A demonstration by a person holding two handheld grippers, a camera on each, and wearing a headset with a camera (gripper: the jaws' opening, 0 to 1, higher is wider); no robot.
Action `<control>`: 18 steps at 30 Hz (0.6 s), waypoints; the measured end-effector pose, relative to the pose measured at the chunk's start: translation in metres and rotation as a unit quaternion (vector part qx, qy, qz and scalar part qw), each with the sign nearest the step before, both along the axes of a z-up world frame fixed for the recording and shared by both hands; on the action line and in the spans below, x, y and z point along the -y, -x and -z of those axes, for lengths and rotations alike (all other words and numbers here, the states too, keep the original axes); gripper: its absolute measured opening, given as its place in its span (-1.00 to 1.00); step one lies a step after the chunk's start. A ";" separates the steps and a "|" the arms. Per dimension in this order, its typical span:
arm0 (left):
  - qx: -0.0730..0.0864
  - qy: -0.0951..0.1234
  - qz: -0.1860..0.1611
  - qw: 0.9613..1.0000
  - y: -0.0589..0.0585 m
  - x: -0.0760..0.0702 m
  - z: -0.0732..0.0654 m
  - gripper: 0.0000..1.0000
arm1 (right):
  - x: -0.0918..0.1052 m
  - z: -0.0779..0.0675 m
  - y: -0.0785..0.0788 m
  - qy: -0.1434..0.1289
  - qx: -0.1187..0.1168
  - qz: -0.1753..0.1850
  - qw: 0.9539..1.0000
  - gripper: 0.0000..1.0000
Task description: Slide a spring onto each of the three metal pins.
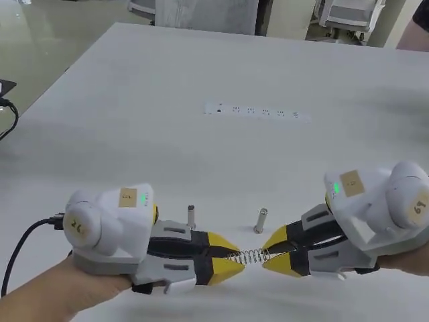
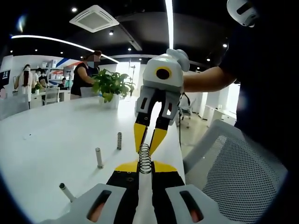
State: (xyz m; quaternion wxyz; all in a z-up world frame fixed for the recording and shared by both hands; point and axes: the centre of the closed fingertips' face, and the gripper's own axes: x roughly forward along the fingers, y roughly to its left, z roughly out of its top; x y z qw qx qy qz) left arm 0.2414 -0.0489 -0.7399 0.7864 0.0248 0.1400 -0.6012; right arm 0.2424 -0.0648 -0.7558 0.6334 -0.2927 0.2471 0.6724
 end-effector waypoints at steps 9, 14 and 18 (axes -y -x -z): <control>-0.001 -0.004 0.004 1.000 0.004 0.001 0.002 -0.99 | -0.002 -0.001 0.004 -0.004 0.001 -0.010 1.000 -0.83; -0.006 -0.001 0.004 1.000 0.004 0.000 0.003 -0.99 | -0.002 -0.005 0.004 -0.002 0.009 -0.015 1.000 -0.85; -0.011 0.002 0.004 1.000 0.004 0.000 0.004 -0.99 | -0.003 -0.011 0.005 -0.001 0.019 -0.025 0.999 -0.86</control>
